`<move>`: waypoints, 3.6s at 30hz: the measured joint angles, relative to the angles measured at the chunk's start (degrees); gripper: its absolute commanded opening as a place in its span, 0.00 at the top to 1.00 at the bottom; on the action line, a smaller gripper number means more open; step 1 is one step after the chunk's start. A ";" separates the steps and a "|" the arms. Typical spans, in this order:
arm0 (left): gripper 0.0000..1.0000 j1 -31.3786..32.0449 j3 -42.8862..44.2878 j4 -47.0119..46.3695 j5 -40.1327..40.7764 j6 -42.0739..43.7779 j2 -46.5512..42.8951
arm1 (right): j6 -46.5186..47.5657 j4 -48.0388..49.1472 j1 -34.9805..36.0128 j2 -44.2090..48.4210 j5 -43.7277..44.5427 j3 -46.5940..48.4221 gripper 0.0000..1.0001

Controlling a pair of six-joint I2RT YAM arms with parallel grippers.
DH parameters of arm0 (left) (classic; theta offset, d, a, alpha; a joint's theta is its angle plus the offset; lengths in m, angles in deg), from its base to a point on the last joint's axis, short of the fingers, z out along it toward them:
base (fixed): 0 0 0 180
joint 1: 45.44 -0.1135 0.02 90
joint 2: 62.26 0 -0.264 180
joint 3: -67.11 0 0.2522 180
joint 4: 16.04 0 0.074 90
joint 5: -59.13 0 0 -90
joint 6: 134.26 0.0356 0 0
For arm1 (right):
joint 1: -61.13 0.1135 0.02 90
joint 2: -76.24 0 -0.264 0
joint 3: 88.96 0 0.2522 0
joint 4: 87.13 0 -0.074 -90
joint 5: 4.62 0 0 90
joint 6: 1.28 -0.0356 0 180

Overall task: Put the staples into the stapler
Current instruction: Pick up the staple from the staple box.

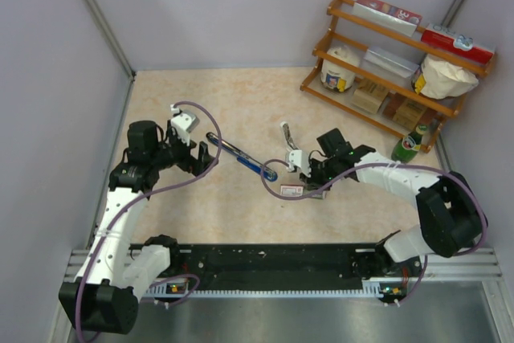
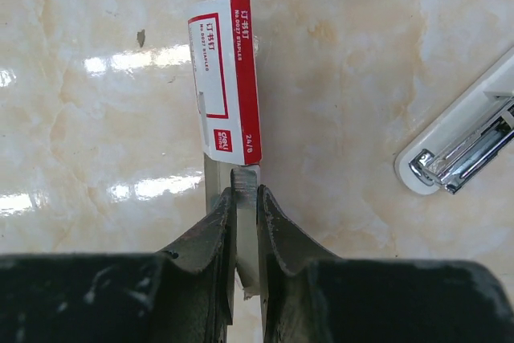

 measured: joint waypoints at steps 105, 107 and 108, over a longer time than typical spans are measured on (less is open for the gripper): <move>0.37 54.77 11.56 -8.57 17.14 45.22 28.35 | 15.80 -49.68 -13.07 -19.02 -41.05 25.31 0.50; 0.38 54.88 11.85 -8.59 17.35 45.00 28.35 | 15.85 -49.68 -13.07 -19.02 -41.24 25.31 0.50; 0.39 54.95 12.00 -8.59 17.42 44.96 28.35 | 15.89 -49.70 -13.07 -19.02 -41.38 25.31 0.50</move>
